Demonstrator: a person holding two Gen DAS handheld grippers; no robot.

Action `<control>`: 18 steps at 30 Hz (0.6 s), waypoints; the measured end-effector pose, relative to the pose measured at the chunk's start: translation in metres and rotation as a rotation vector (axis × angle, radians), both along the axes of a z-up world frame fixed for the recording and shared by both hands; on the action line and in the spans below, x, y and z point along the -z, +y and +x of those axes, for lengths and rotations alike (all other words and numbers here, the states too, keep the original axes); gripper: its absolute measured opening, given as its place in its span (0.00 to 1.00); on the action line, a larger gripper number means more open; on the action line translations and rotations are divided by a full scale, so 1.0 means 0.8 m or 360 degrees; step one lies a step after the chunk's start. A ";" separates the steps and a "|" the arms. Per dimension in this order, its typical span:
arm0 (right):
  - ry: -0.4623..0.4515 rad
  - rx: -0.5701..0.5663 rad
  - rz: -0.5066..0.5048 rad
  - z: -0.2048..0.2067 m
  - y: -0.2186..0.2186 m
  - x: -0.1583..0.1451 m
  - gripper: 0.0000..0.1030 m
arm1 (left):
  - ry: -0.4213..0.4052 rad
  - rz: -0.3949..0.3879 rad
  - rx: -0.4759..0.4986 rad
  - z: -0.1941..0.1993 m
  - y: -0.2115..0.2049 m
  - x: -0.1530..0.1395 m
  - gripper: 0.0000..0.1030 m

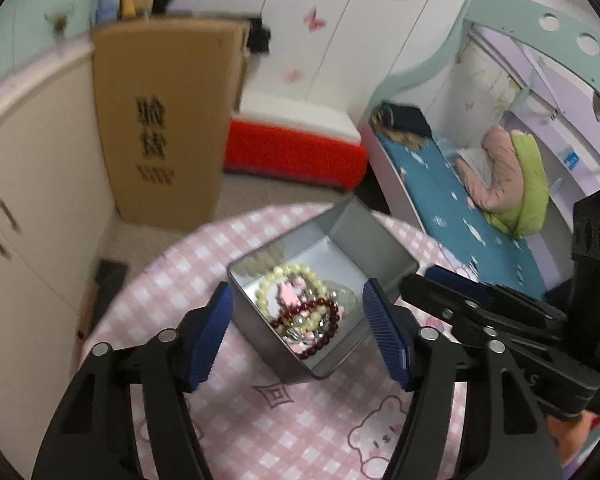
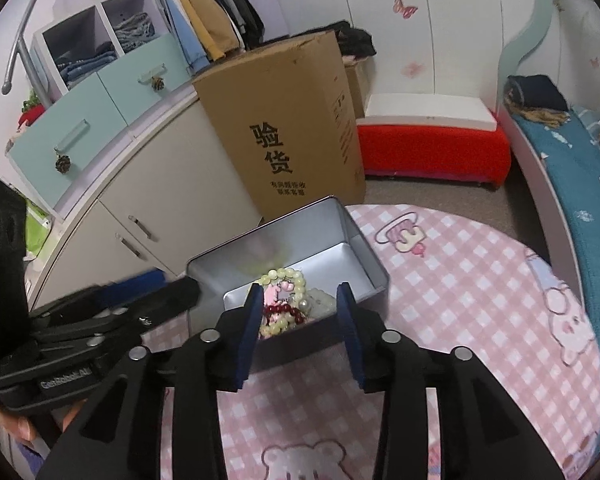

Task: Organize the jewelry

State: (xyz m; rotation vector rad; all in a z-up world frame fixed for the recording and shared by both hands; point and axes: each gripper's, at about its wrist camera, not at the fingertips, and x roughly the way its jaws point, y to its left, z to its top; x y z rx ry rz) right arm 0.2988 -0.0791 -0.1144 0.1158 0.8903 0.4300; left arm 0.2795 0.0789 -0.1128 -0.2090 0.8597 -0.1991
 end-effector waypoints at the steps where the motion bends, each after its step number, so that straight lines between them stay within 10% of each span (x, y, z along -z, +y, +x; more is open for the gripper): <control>1: -0.0018 0.0009 -0.0001 -0.008 -0.004 -0.006 0.42 | -0.0028 0.0043 0.0018 -0.009 -0.005 -0.007 0.63; 18: -0.0346 0.0066 -0.0001 -0.167 -0.050 -0.089 0.66 | -0.0460 0.0328 -0.0103 -0.171 -0.041 -0.090 0.79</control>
